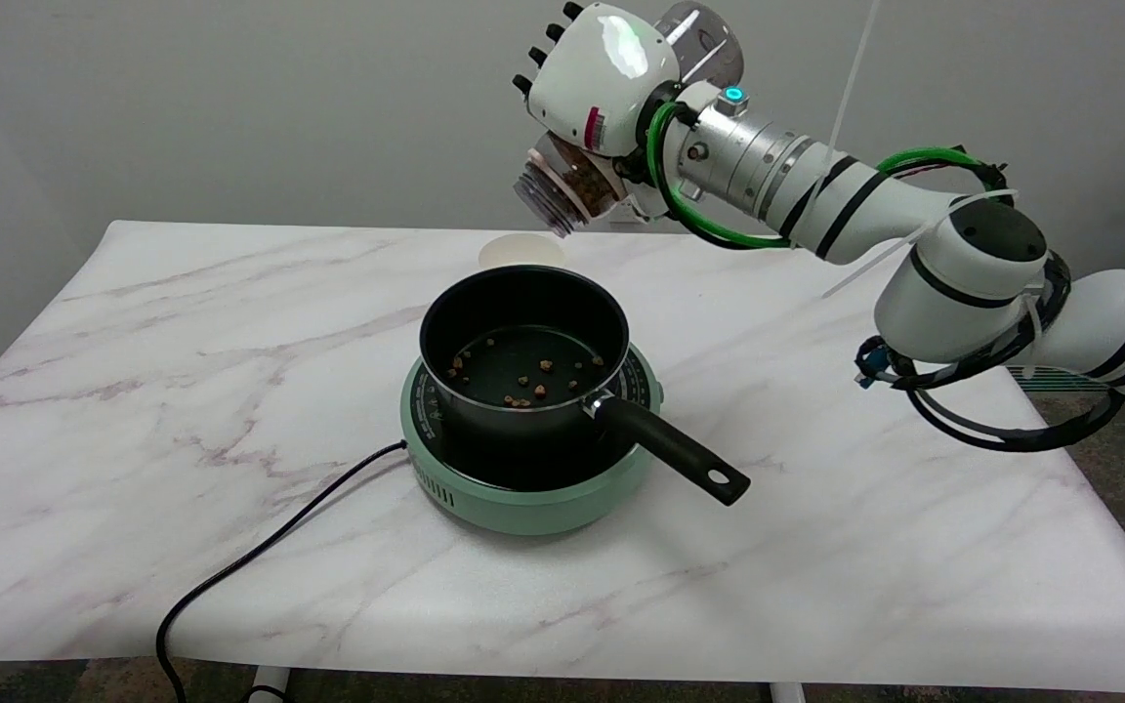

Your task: Pour the contents of the bottle into the soup pot.

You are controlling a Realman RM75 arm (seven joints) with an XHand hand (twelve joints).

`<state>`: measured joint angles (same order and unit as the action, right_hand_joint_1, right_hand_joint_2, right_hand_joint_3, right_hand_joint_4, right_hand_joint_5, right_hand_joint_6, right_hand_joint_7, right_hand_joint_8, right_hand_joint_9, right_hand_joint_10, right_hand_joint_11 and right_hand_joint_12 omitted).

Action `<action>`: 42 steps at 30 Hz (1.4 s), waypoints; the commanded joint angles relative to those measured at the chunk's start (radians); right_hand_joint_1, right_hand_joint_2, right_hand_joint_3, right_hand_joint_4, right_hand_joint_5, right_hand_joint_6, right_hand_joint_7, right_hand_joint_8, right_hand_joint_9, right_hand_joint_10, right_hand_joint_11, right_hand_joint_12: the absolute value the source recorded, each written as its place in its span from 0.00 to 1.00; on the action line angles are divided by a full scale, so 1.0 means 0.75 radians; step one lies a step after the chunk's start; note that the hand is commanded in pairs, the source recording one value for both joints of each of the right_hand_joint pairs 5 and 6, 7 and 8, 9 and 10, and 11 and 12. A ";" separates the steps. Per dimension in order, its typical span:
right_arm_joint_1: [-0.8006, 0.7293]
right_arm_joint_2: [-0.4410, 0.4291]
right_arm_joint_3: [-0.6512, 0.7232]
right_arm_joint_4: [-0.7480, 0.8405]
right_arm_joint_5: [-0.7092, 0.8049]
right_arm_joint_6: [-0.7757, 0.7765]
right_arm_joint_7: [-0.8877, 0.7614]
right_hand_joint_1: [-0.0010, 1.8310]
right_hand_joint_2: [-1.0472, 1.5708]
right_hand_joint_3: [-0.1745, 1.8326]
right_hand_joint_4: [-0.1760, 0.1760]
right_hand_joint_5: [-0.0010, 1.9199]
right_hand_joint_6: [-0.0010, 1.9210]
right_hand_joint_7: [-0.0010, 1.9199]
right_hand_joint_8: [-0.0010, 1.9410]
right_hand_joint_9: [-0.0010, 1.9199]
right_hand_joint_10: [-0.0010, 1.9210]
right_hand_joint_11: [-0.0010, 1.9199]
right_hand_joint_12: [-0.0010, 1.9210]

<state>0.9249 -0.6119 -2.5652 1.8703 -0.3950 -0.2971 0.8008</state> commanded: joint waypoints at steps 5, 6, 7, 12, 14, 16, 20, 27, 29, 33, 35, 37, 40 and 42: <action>0.038 0.047 -0.043 0.001 -0.040 0.024 0.011 0.82 0.63 0.49 0.50 0.75 0.75 0.70 0.70 0.62 0.62 0.54 0.54; 0.036 0.047 -0.043 0.001 -0.043 0.023 0.011 0.82 0.63 0.48 0.50 0.75 0.75 0.70 0.70 0.62 0.62 0.54 0.54; 0.034 0.047 -0.043 0.001 -0.047 0.022 0.011 0.82 0.63 0.48 0.50 0.75 0.75 0.70 0.70 0.62 0.62 0.54 0.54; 0.034 0.047 -0.043 0.001 -0.034 0.024 0.013 0.82 0.63 0.48 0.50 0.75 0.75 0.70 0.70 0.62 0.62 0.54 0.54; 0.036 0.047 -0.043 0.001 -0.036 0.024 0.013 0.82 0.63 0.48 0.50 0.75 0.75 0.70 0.70 0.62 0.62 0.54 0.54; 0.036 0.047 -0.043 0.001 -0.036 0.024 0.013 0.82 0.63 0.48 0.50 0.75 0.75 0.70 0.70 0.62 0.62 0.54 0.54; 0.034 0.047 -0.043 0.001 -0.034 0.024 0.020 0.82 0.63 0.48 0.50 0.76 0.76 0.70 0.70 0.62 0.62 0.54 0.54; 0.036 0.047 -0.043 0.001 -0.046 0.025 0.028 0.82 0.63 0.48 0.50 0.75 0.75 0.71 0.70 0.62 0.62 0.54 0.54; 0.030 0.047 -0.044 -0.001 -0.049 0.025 0.029 0.82 0.63 0.49 0.50 0.76 0.76 0.71 0.70 0.62 0.62 0.54 0.54; 0.024 0.049 -0.044 -0.003 -0.065 0.020 0.026 0.82 0.63 0.49 0.50 0.75 0.75 0.70 0.70 0.62 0.62 0.54 0.54; 0.026 0.049 -0.043 -0.003 -0.044 0.024 0.030 0.82 0.62 0.50 0.50 0.75 0.75 0.70 0.69 0.62 0.62 0.54 0.54; 0.009 0.049 -0.043 -0.003 -0.018 0.024 0.035 0.82 0.61 0.51 0.50 0.75 0.75 0.70 0.69 0.62 0.62 0.54 0.54; -0.007 0.056 -0.042 -0.003 -0.011 0.013 0.036 0.82 0.60 0.52 0.50 0.75 0.75 0.70 0.69 0.62 0.62 0.54 0.54; 0.004 0.058 -0.038 -0.003 -0.051 0.011 0.031 0.82 0.60 0.52 0.50 0.75 0.75 0.70 0.69 0.62 0.62 0.54 0.54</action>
<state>0.9450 -0.5772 -2.5966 1.8702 -0.4262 -0.2802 0.8197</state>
